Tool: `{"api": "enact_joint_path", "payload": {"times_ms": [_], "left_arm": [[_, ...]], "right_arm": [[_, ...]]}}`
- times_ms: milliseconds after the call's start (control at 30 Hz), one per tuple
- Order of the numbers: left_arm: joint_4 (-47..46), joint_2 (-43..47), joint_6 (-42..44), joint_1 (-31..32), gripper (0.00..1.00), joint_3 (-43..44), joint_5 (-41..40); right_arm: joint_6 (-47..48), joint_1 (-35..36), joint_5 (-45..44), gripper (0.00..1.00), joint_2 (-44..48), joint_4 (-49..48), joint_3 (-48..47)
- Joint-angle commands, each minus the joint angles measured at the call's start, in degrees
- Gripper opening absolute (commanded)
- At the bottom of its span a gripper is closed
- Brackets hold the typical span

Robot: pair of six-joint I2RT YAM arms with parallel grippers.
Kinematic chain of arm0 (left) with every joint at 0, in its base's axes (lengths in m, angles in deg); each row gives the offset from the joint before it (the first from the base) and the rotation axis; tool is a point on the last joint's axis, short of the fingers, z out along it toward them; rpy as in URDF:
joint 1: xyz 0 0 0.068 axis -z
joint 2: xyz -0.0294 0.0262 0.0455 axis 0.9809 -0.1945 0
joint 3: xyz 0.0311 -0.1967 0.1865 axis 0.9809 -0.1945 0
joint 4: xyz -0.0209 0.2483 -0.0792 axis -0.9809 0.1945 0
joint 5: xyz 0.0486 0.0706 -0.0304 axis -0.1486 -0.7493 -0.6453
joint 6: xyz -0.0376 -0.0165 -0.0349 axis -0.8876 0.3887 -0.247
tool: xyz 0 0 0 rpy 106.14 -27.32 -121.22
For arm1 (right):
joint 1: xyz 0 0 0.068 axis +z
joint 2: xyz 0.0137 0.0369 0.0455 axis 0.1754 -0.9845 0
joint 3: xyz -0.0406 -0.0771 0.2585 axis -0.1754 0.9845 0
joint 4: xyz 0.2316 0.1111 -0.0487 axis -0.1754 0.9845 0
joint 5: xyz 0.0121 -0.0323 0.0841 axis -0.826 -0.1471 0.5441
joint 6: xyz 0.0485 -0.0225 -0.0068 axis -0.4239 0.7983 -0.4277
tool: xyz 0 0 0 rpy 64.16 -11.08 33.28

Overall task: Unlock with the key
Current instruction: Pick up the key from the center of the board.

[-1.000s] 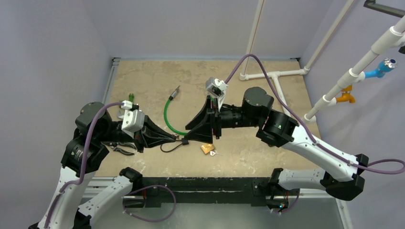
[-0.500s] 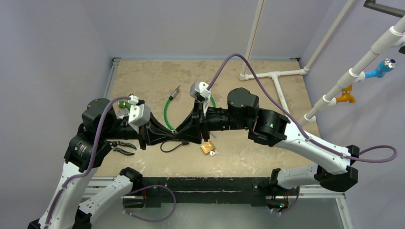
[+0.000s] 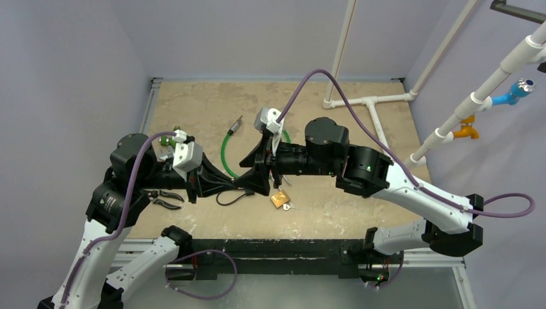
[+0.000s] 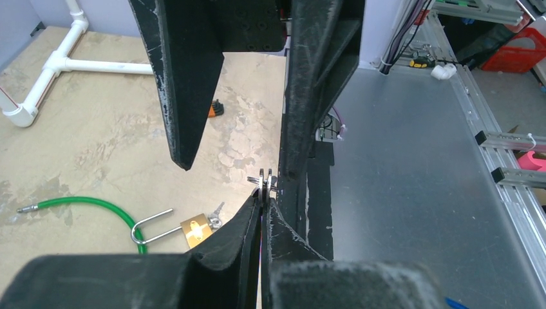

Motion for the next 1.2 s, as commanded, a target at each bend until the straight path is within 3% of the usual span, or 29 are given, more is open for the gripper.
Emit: {"api": "enact_joint_path", "payload": {"times_ms": [0, 133, 300, 333, 467, 533, 1167], "left_arm": [[-0.34, 0.06, 1.25, 0.26, 0.00, 1.79, 1.18], [-0.28, -0.03, 1.27, 0.28, 0.00, 1.88, 1.35], [0.10, -0.03, 1.64, 0.27, 0.00, 2.05, 1.35], [0.03, -0.08, 1.64, 0.28, 0.00, 2.12, 1.35], [0.11, -0.12, 1.64, 0.22, 0.00, 2.48, 1.74], [0.30, -0.20, 1.64, 0.28, 0.00, 2.73, 1.95], [2.64, 0.62, 2.95, 0.28, 0.00, 5.35, 2.43]], "right_arm": [[2.62, 2.60, -2.57, 0.54, -0.27, -1.77, -3.47], [3.63, 4.28, -5.13, 0.55, -1.17, -1.24, -4.29], [4.05, 4.95, -7.37, 0.49, -1.45, -0.43, -4.38], [4.08, 5.05, -8.18, 0.45, -1.56, 0.00, -4.45], [4.26, 5.07, -10.40, 0.09, -2.22, 1.47, -4.72], [4.28, 5.07, -9.99, 0.00, -1.80, 1.28, -4.08], [0.66, 5.07, -11.17, 0.00, 5.77, -1.41, 5.53]]}}
